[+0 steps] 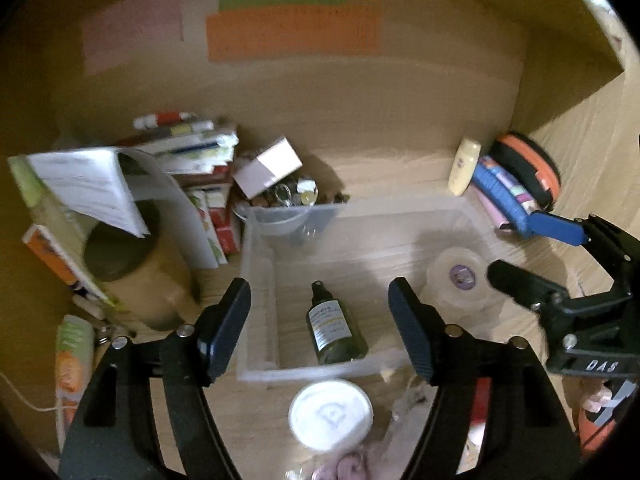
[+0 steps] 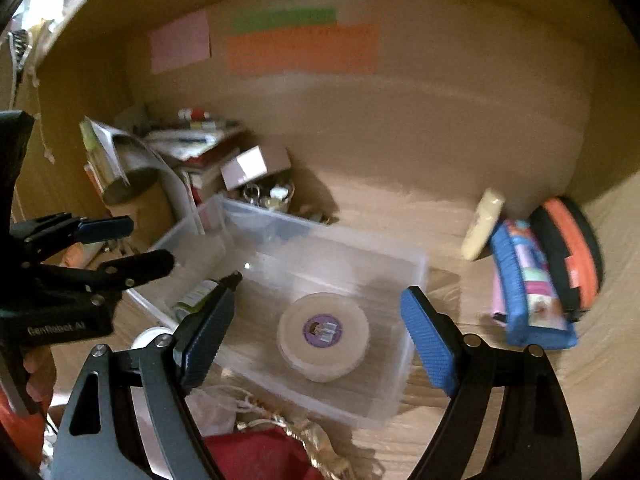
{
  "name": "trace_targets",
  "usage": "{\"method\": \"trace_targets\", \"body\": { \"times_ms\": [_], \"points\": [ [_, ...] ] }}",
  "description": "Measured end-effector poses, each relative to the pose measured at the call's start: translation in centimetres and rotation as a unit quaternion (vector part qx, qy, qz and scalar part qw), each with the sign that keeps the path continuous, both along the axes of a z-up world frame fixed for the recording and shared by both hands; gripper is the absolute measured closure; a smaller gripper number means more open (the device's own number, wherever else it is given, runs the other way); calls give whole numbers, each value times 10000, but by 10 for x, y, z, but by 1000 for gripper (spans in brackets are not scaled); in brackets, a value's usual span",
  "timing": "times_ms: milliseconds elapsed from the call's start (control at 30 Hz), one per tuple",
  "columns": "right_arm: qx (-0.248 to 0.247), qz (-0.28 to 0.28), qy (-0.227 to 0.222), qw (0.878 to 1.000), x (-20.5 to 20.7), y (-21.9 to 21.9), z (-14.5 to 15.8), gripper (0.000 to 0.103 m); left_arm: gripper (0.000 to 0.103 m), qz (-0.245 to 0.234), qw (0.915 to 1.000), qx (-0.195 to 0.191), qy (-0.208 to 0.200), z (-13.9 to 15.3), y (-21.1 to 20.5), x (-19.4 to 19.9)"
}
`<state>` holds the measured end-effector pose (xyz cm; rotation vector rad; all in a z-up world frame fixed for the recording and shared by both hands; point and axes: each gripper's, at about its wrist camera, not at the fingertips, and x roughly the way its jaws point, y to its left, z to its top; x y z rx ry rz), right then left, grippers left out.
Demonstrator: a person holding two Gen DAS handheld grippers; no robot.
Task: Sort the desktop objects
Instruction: 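Carry both into the clear box and open both grippers to release them, then grasp the pink round container with the right gripper while the left grasps the small card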
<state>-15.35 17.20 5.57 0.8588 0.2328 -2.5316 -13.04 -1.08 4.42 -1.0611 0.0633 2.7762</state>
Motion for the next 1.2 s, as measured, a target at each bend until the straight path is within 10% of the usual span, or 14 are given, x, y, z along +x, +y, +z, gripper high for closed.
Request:
{"method": "trace_targets", "body": {
  "times_ms": [533,1200],
  "points": [
    [-258,-357,294,9986,82,39,13,8,27,240,9994,-241,24,-7,-30,86],
    [204,-177,-383,9989,134,38,-67,7,27,1007,9904,192,-927,-92,-51,148]
  ]
}}
